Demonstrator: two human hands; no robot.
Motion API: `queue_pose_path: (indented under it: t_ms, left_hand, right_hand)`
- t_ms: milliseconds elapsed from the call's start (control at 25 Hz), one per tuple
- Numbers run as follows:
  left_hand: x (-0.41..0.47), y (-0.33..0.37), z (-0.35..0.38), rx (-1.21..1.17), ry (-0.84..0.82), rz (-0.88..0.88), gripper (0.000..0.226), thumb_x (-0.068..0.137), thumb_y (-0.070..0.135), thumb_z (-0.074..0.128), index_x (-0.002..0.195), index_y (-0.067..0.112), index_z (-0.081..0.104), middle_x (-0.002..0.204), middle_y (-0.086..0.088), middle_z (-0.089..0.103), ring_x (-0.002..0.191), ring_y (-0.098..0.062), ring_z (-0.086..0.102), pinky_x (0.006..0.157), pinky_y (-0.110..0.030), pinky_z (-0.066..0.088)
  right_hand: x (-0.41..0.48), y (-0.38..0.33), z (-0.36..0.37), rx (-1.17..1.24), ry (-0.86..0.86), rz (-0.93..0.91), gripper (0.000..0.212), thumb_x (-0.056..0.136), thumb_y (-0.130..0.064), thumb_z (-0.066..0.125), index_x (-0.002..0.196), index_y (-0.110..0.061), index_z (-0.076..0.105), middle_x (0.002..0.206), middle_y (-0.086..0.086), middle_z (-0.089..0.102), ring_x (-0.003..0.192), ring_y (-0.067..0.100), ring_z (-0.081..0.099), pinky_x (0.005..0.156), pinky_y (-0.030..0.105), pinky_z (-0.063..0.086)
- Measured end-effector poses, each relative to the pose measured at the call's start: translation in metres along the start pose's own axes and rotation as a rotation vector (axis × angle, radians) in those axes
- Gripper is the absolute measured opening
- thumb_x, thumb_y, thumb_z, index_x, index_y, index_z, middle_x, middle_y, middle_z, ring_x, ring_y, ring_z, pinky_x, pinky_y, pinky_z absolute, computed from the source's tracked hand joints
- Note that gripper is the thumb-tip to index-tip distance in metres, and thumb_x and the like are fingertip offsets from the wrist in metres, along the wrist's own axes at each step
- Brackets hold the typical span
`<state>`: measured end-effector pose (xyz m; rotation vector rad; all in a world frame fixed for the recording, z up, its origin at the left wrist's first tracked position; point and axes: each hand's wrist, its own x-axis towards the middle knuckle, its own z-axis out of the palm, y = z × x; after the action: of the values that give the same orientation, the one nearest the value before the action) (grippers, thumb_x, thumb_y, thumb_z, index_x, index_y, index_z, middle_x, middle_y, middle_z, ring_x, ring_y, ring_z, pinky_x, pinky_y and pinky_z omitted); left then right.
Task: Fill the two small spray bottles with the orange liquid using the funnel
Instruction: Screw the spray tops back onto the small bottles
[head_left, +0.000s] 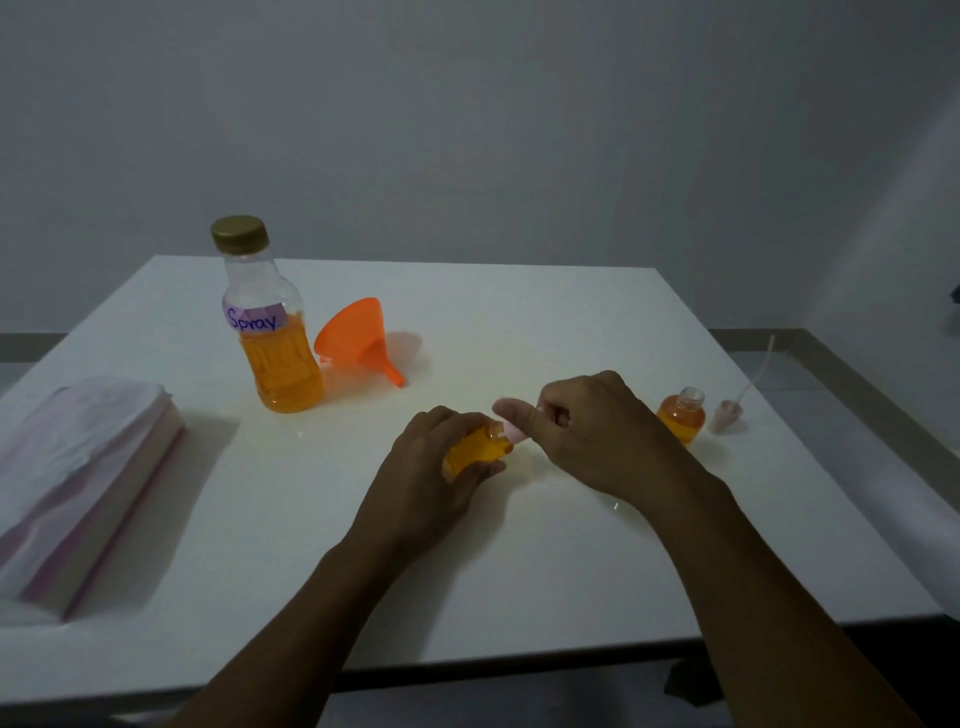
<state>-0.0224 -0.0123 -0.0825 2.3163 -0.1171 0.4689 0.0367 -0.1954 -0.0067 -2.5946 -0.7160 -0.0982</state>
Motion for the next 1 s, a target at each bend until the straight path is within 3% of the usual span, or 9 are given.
queue_pose_path:
  t_ms: [160, 240, 360, 560, 640, 720, 840, 920, 1000]
  left_hand:
    - [0.002, -0.001, -0.001, 0.005, 0.011, 0.012, 0.042, 0.081, 0.047, 0.066, 0.118, 0.026, 0.062, 0.111, 0.005, 0.064, 0.094, -0.01, 0.054, 0.081, -0.025, 0.051]
    - [0.002, -0.001, -0.001, 0.006, 0.013, 0.009, 0.045, 0.08, 0.05, 0.064, 0.119, 0.027, 0.062, 0.112, 0.006, 0.064, 0.095, -0.01, 0.054, 0.082, -0.025, 0.05]
    - [0.001, 0.0, -0.003, 0.011, 0.005, 0.022, 0.047, 0.079, 0.053, 0.061, 0.119, 0.028, 0.061, 0.111, 0.008, 0.063, 0.095, -0.008, 0.053, 0.083, -0.024, 0.049]
    - [0.001, 0.0, -0.005, 0.033, 0.003, 0.027, 0.045, 0.08, 0.048, 0.065, 0.119, 0.026, 0.062, 0.112, 0.005, 0.064, 0.094, -0.007, 0.052, 0.081, -0.014, 0.042]
    - [0.001, 0.0, -0.005, 0.034, -0.006, 0.022, 0.046, 0.08, 0.048, 0.065, 0.12, 0.025, 0.062, 0.115, 0.005, 0.063, 0.096, -0.007, 0.051, 0.082, -0.01, 0.037]
    - [0.0, 0.001, -0.006, 0.039, -0.005, 0.03, 0.049, 0.078, 0.05, 0.062, 0.119, 0.023, 0.063, 0.114, 0.004, 0.063, 0.096, -0.008, 0.052, 0.083, -0.013, 0.04]
    - [0.001, 0.002, -0.006, 0.052, -0.001, 0.027, 0.049, 0.076, 0.048, 0.061, 0.118, 0.022, 0.064, 0.113, 0.002, 0.065, 0.093, -0.008, 0.052, 0.081, -0.017, 0.045]
    - [0.001, 0.002, -0.006, 0.055, -0.003, 0.027, 0.05, 0.076, 0.049, 0.061, 0.119, 0.022, 0.064, 0.114, 0.002, 0.065, 0.094, -0.007, 0.05, 0.08, -0.011, 0.038]
    - [-0.001, 0.003, -0.006, 0.053, -0.006, 0.039, 0.05, 0.078, 0.048, 0.063, 0.119, 0.021, 0.063, 0.115, 0.001, 0.064, 0.096, -0.007, 0.05, 0.082, -0.011, 0.037]
  right_hand:
    - [-0.007, 0.002, -0.005, 0.227, -0.123, 0.001, 0.051, 0.082, -0.05, 0.075, 0.126, -0.034, 0.054, 0.097, -0.021, 0.056, 0.082, 0.008, 0.063, 0.073, 0.021, 0.052]
    - [-0.008, 0.006, -0.001, 0.233, -0.085, -0.057, 0.033, 0.087, -0.038, 0.074, 0.115, -0.028, 0.06, 0.092, -0.02, 0.059, 0.082, 0.007, 0.063, 0.07, 0.018, 0.049]
    - [-0.006, 0.006, 0.002, 0.154, 0.025, 0.031, 0.04, 0.082, -0.066, 0.063, 0.096, -0.028, 0.06, 0.075, -0.019, 0.057, 0.072, 0.006, 0.06, 0.066, 0.022, 0.049]
    - [-0.009, 0.007, 0.006, 0.26, -0.014, -0.115, 0.029, 0.086, -0.036, 0.076, 0.111, -0.03, 0.064, 0.097, -0.015, 0.063, 0.082, 0.007, 0.064, 0.073, 0.02, 0.058]
    - [-0.008, 0.006, 0.007, 0.214, 0.008, -0.05, 0.026, 0.085, -0.055, 0.067, 0.09, -0.03, 0.062, 0.08, -0.017, 0.06, 0.073, 0.006, 0.061, 0.066, 0.018, 0.051]
    - [-0.009, 0.007, 0.007, 0.218, 0.008, 0.013, 0.043, 0.076, -0.073, 0.059, 0.093, -0.033, 0.061, 0.081, -0.019, 0.058, 0.075, 0.007, 0.061, 0.068, 0.019, 0.051]
    - [-0.012, 0.007, 0.008, 0.304, -0.023, -0.069, 0.044, 0.082, -0.048, 0.076, 0.121, -0.033, 0.06, 0.098, -0.019, 0.058, 0.083, 0.008, 0.064, 0.071, 0.014, 0.051]
    - [-0.011, 0.009, 0.011, 0.306, -0.015, -0.113, 0.028, 0.088, -0.041, 0.072, 0.112, -0.029, 0.064, 0.094, -0.017, 0.062, 0.081, 0.006, 0.063, 0.067, 0.013, 0.048]
    - [-0.008, 0.009, 0.011, 0.294, -0.005, -0.032, 0.033, 0.087, -0.057, 0.064, 0.1, -0.027, 0.064, 0.082, -0.016, 0.062, 0.076, 0.006, 0.061, 0.066, 0.019, 0.048]
